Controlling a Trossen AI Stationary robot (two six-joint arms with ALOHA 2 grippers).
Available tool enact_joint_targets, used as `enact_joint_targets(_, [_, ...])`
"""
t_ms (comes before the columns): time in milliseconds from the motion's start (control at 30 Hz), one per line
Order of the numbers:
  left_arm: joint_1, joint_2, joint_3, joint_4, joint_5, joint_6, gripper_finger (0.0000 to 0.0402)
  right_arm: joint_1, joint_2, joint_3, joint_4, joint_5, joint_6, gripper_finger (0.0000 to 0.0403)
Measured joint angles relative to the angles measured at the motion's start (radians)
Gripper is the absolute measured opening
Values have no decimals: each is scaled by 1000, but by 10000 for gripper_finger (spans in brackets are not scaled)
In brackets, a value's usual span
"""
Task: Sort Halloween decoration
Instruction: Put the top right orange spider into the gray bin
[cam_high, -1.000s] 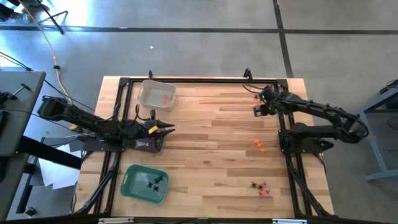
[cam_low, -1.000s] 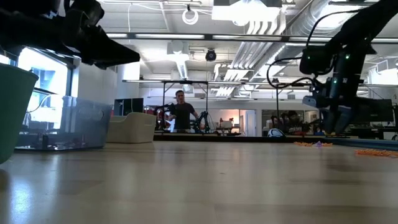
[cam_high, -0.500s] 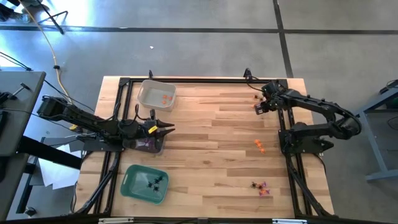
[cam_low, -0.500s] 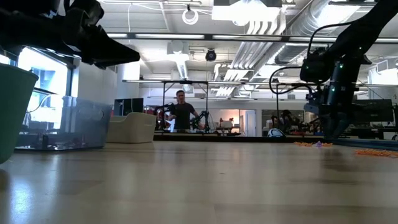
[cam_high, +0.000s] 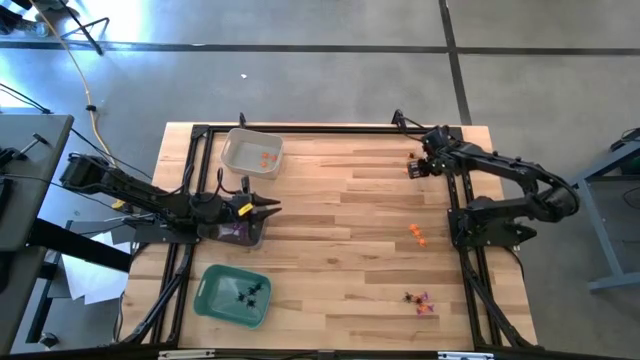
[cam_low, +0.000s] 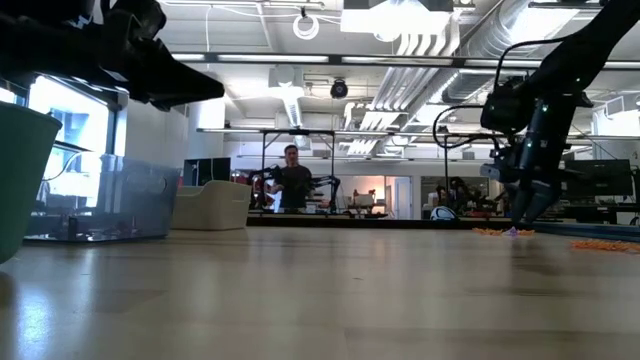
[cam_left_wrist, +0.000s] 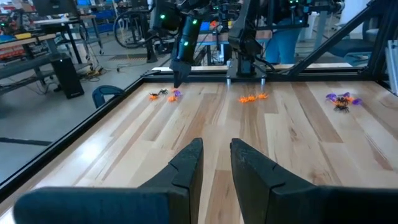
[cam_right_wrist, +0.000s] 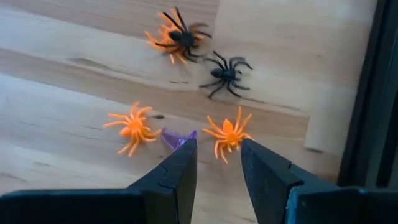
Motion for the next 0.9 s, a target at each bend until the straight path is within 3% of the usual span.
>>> enact_joint_targets(300, [-15, 0, 0, -2, 0, -3, 67, 3, 163, 10, 18, -8, -2, 122])
enact_joint_targets(733, [-15, 0, 0, -2, 16, -29, 67, 2, 154, 3, 25, -1, 1, 121])
enact_joint_targets(900, [-29, 0, 0, -2, 15, -34, 67, 2, 154, 3, 25, -6, 1, 97])
